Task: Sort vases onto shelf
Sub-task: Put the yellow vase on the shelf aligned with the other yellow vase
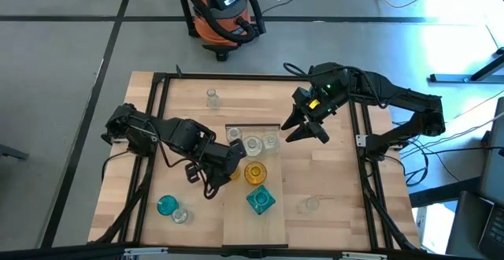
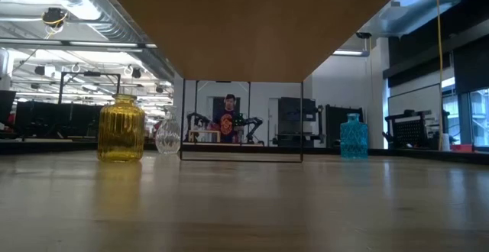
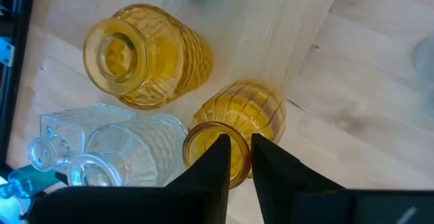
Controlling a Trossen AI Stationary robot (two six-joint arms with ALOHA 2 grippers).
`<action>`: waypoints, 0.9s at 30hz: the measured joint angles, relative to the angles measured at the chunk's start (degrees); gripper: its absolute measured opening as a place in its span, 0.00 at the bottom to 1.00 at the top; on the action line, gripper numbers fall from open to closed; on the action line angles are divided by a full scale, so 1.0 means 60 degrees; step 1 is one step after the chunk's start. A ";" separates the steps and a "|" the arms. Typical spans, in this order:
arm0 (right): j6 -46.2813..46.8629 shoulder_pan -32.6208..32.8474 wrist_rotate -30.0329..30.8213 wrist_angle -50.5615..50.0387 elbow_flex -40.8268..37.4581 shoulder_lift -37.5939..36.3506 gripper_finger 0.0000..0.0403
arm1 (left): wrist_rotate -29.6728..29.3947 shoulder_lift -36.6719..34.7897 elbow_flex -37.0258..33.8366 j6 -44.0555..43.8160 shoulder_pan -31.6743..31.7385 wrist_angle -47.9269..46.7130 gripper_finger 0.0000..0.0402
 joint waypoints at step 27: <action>0.0040 0.0637 0.0276 -0.0137 0.0000 0.0007 0.51 | 0.0025 0.0000 0.0000 -0.0002 -0.0015 0.0447 0.13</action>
